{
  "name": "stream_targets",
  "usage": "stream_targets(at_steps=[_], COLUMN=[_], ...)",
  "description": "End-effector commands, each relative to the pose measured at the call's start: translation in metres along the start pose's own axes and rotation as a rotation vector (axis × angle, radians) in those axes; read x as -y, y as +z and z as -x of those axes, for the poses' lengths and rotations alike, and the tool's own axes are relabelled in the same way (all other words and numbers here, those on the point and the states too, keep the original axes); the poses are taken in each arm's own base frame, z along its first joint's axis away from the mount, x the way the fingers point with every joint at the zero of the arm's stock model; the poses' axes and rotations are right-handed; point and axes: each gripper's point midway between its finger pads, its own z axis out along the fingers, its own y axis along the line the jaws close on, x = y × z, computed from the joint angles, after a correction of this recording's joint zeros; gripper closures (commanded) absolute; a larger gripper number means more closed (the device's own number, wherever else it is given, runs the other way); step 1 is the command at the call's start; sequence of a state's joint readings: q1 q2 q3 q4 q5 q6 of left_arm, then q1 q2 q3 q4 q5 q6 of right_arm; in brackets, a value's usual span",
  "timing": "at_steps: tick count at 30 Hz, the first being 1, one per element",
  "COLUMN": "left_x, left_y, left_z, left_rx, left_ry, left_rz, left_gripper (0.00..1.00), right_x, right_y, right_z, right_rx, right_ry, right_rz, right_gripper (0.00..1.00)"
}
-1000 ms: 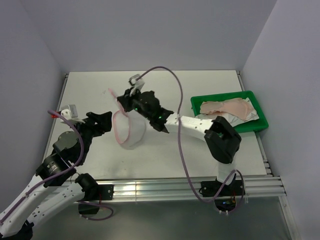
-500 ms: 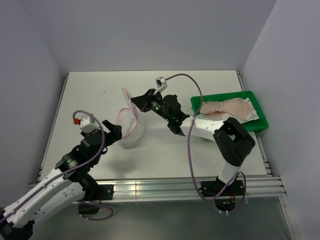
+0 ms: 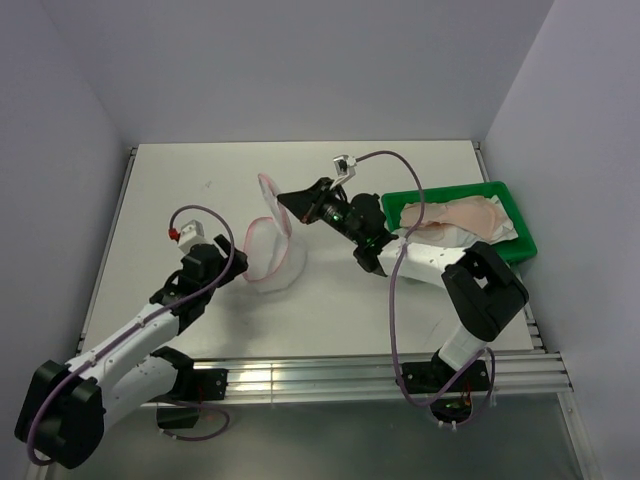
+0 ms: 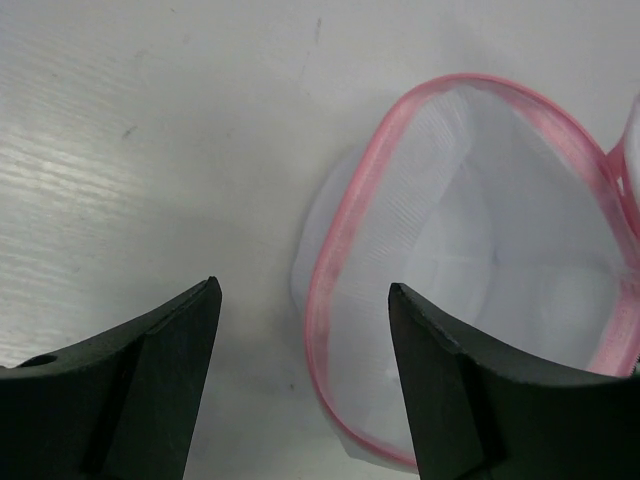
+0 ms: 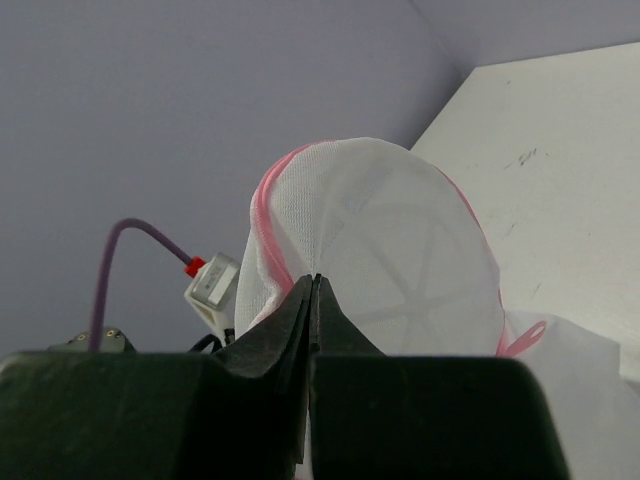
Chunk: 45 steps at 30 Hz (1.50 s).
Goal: Place the bra in the laundry bag and zip it closed
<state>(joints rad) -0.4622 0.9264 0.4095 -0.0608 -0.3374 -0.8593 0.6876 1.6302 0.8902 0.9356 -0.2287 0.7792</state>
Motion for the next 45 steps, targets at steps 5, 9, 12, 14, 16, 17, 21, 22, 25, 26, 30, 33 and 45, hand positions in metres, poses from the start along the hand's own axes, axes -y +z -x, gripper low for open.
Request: stream_targets(at_steps=[5, 9, 12, 14, 16, 17, 21, 22, 25, 26, 30, 33, 45], left_x=[0.037, 0.035, 0.028, 0.029, 0.027, 0.027, 0.017, 0.011, 0.013, 0.012, -0.005, -0.025, -0.073], left_y=[0.013, 0.017, 0.018, 0.014, 0.007, 0.0, -0.02, -0.023, -0.037, -0.038, -0.046, -0.056, -0.062], left_z=[-0.008, -0.02, -0.015, -0.002, 0.006, 0.02, 0.048, 0.05, 0.076, 0.079, 0.102, 0.112, 0.126], left_rx=[-0.035, -0.065, -0.046, -0.003, 0.021, 0.071, 0.162, 0.165, 0.251, 0.259, 0.31, 0.369, 0.453], left_ry=[-0.021, -0.018, -0.001, -0.01, -0.018, -0.044, -0.083, -0.086, -0.141, -0.148, -0.134, -0.161, -0.28], left_rz=[-0.197, -0.213, -0.167, -0.152, -0.138, -0.135, -0.063, -0.036, -0.031, -0.02, 0.116, 0.18, 0.315], left_gripper=[0.27, 0.67, 0.98, 1.0, 1.0, 1.0, 1.0, 1.0, 1.0, 1.0, 1.0, 1.0, 0.75], right_x=[-0.029, -0.027, -0.024, -0.023, -0.023, -0.024, -0.025, -0.02, -0.023, -0.025, -0.026, -0.025, 0.008], right_y=[-0.011, -0.01, -0.009, -0.008, -0.007, -0.006, 0.001, 0.005, 0.016, 0.018, 0.029, 0.035, 0.033], right_z=[0.029, 0.027, 0.023, 0.023, 0.022, 0.022, 0.022, 0.017, 0.01, 0.009, -0.012, -0.03, -0.072], right_rx=[0.066, 0.062, 0.053, 0.054, 0.052, 0.053, 0.054, 0.045, 0.031, 0.033, 0.033, 0.027, -0.026], right_ry=[-0.002, 0.015, 0.03, 0.037, 0.047, 0.051, 0.086, 0.098, 0.142, 0.151, 0.195, 0.232, 0.276], right_rz=[0.109, 0.116, 0.114, 0.114, 0.117, 0.121, 0.132, 0.127, 0.148, 0.16, 0.129, 0.125, 0.039], right_gripper=[1.0, 1.0, 1.0, 1.0, 1.0, 1.0, 1.0, 1.0, 1.0, 1.0, 1.0, 1.0, 1.0])
